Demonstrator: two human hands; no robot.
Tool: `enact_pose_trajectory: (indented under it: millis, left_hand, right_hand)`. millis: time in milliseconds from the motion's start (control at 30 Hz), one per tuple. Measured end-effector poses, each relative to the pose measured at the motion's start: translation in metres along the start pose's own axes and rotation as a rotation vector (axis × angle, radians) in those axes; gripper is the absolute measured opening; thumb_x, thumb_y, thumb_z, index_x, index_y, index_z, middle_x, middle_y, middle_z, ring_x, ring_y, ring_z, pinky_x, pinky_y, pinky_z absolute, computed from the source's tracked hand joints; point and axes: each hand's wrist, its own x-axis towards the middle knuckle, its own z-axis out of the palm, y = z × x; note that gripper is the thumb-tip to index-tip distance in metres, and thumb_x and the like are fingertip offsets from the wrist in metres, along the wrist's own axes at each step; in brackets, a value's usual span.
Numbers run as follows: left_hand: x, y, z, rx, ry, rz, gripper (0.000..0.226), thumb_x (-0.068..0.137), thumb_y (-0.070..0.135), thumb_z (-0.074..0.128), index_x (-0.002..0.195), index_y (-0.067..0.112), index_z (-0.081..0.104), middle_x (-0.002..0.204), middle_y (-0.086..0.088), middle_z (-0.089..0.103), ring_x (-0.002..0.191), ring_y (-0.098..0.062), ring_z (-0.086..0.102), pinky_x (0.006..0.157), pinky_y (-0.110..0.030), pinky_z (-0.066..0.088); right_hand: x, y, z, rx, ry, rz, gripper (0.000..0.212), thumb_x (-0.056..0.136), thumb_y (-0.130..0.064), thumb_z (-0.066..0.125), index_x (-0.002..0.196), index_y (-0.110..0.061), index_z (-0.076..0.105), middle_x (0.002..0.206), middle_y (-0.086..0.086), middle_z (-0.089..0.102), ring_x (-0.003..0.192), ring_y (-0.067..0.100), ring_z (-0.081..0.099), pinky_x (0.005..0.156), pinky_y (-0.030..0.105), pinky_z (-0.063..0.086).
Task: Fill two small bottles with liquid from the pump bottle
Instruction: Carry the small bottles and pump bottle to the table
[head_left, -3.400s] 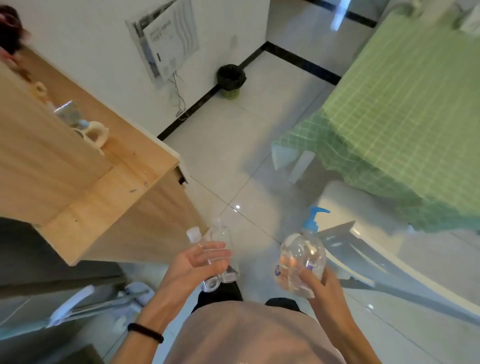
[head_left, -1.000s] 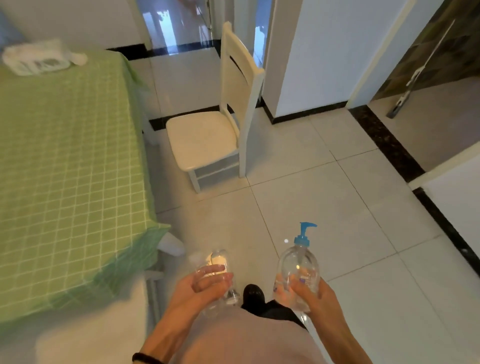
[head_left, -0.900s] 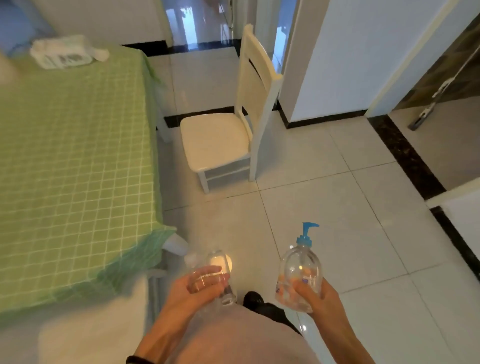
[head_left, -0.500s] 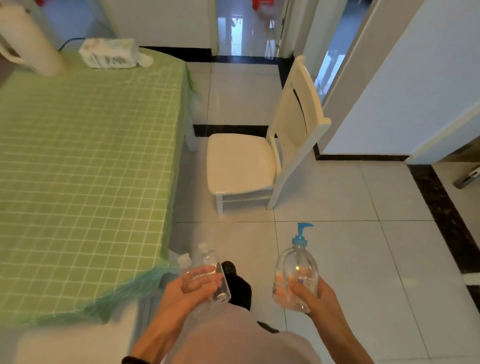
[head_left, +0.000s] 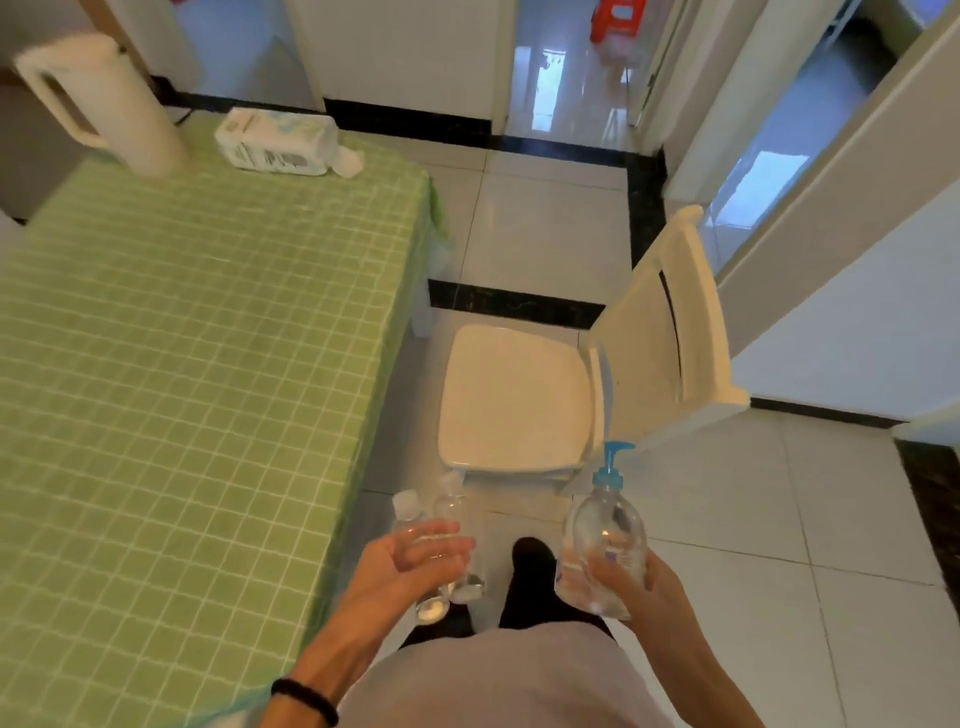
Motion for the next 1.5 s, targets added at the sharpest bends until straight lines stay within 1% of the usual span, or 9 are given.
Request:
enact_pose_trajectory:
  millis: [133, 233, 367, 433, 567, 733, 933, 1167, 1500]
  left_hand:
    - [0.033, 0.012, -0.002, -0.055, 0.121, 0.007, 0.060, 0.070, 0.018, 0.093, 0.125, 0.012, 0.070, 0.117, -0.005, 0.082, 0.113, -0.022, 0.077, 0.094, -0.034, 0.060]
    - [0.048, 0.016, 0.000, -0.153, 0.262, 0.031, 0.073, 0.059, 0.033, 0.097, 0.125, 0.015, 0.071, 0.118, -0.005, 0.082, 0.113, -0.020, 0.077, 0.083, -0.023, 0.062]
    - [0.052, 0.020, 0.010, -0.309, 0.437, 0.067, 0.079, 0.051, 0.042, 0.105, 0.120, 0.018, 0.076, 0.120, -0.010, 0.081, 0.114, -0.025, 0.077, 0.090, -0.030, 0.062]
    - [0.052, 0.018, 0.013, -0.360, 0.530, 0.069, 0.073, 0.053, 0.036, 0.105, 0.118, 0.018, 0.077, 0.119, -0.011, 0.081, 0.113, -0.028, 0.077, 0.096, -0.036, 0.059]
    - [0.043, 0.019, 0.009, -0.460, 0.656, 0.071, 0.060, 0.066, 0.011, 0.099, 0.121, 0.012, 0.074, 0.115, -0.013, 0.082, 0.112, -0.027, 0.078, 0.085, -0.024, 0.062]
    - [0.037, 0.032, -0.018, -0.465, 0.747, 0.105, 0.058, 0.070, 0.017, 0.090, 0.124, 0.011, 0.071, 0.115, -0.007, 0.082, 0.110, -0.020, 0.078, 0.095, -0.032, 0.055]
    - [0.036, 0.042, -0.067, -0.461, 0.789, 0.154, 0.053, 0.070, 0.019, 0.093, 0.120, 0.016, 0.074, 0.112, -0.004, 0.083, 0.105, -0.020, 0.080, 0.080, -0.019, 0.062]
    - [0.046, 0.048, -0.100, -0.530, 0.797, 0.198, 0.053, 0.071, 0.021, 0.091, 0.121, 0.020, 0.074, 0.114, 0.002, 0.083, 0.107, -0.016, 0.079, 0.085, -0.023, 0.058]
    - [0.062, 0.041, -0.116, -0.674, 0.925, 0.236, 0.050, 0.072, 0.016, 0.092, 0.119, 0.018, 0.075, 0.113, 0.002, 0.083, 0.107, -0.019, 0.079, 0.095, -0.035, 0.058]
  right_hand:
    - [0.064, -0.044, 0.001, -0.065, -0.112, 0.027, 0.047, 0.084, -0.031, 0.089, 0.125, -0.016, 0.074, 0.109, 0.008, 0.084, 0.105, 0.029, 0.081, 0.103, 0.054, 0.061]
    - [0.108, -0.080, 0.006, -0.168, -0.194, 0.028, 0.036, 0.092, -0.023, 0.084, 0.125, -0.013, 0.074, 0.108, 0.009, 0.084, 0.107, 0.031, 0.079, 0.107, 0.056, 0.058]
    - [0.148, -0.135, 0.018, -0.315, -0.383, -0.033, 0.049, 0.075, -0.042, 0.087, 0.119, -0.025, 0.075, 0.104, 0.005, 0.084, 0.104, 0.027, 0.080, 0.101, 0.049, 0.059]
    - [0.172, -0.155, 0.030, -0.407, -0.444, -0.059, 0.049, 0.074, -0.043, 0.088, 0.117, -0.023, 0.075, 0.102, 0.007, 0.083, 0.101, 0.028, 0.079, 0.092, 0.043, 0.060]
    - [0.208, -0.177, 0.066, -0.553, -0.471, -0.108, 0.013, 0.097, -0.010, 0.079, 0.107, -0.015, 0.073, 0.095, 0.004, 0.076, 0.092, 0.021, 0.071, 0.098, 0.047, 0.057]
    - [0.227, -0.195, 0.121, -0.603, -0.585, -0.118, 0.032, 0.093, -0.022, 0.084, 0.122, -0.010, 0.076, 0.111, 0.012, 0.082, 0.108, 0.030, 0.078, 0.104, 0.055, 0.059]
    - [0.217, -0.215, 0.177, -0.587, -0.675, -0.116, 0.041, 0.089, -0.032, 0.088, 0.127, -0.024, 0.073, 0.110, 0.000, 0.084, 0.102, 0.017, 0.080, 0.084, 0.032, 0.061]
    - [0.213, -0.243, 0.222, -0.650, -0.723, -0.155, 0.081, 0.048, -0.044, 0.101, 0.121, -0.024, 0.074, 0.101, -0.001, 0.086, 0.092, 0.016, 0.083, 0.072, 0.026, 0.062]
    - [0.226, -0.272, 0.293, -0.791, -0.862, -0.178, 0.082, 0.053, -0.055, 0.092, 0.127, -0.024, 0.073, 0.110, 0.005, 0.085, 0.103, 0.019, 0.083, 0.086, 0.033, 0.058]
